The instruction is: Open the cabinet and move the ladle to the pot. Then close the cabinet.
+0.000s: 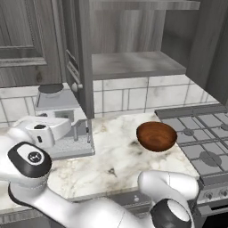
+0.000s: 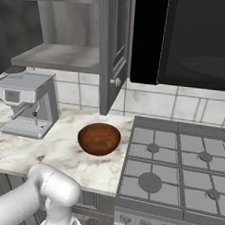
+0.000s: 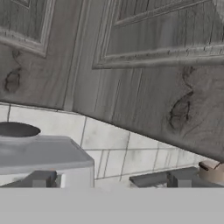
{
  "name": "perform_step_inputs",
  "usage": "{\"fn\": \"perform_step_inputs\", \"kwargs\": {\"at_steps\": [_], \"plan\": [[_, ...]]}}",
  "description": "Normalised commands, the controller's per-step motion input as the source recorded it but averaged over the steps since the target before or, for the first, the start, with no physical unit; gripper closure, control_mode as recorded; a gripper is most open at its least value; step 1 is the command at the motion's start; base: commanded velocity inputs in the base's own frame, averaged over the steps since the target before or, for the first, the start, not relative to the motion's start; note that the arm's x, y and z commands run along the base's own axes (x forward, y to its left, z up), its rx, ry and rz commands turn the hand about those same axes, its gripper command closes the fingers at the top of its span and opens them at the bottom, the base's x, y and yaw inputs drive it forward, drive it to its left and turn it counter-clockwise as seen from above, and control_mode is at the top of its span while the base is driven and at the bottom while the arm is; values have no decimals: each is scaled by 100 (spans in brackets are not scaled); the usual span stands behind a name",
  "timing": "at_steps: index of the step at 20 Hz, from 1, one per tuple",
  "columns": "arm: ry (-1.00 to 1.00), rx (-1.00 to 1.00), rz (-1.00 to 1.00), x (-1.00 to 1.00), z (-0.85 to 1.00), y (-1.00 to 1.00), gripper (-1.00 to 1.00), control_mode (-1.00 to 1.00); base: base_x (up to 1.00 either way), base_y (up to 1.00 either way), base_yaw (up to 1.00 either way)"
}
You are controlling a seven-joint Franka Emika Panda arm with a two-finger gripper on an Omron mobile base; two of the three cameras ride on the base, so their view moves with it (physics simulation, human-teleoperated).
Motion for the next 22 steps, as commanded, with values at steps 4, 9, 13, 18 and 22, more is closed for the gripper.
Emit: {"fn": "perform_step_inputs", "kwargs": {"at_steps": [4, 9, 13, 18, 22], "plan": [[-14, -10, -33, 88, 32, 14, -100, -100, 0, 0, 0], [-12, -6, -29, 44, 51, -6, -100, -100, 0, 0, 0], [-8, -2, -16, 3, 46, -46, -100, -100, 0, 0, 0], [-10, -3, -3, 0, 28, -82, -100, -100, 0, 0, 0], [-11, -2, 0, 0, 17, -100, -100, -100, 0, 0, 0]]}}
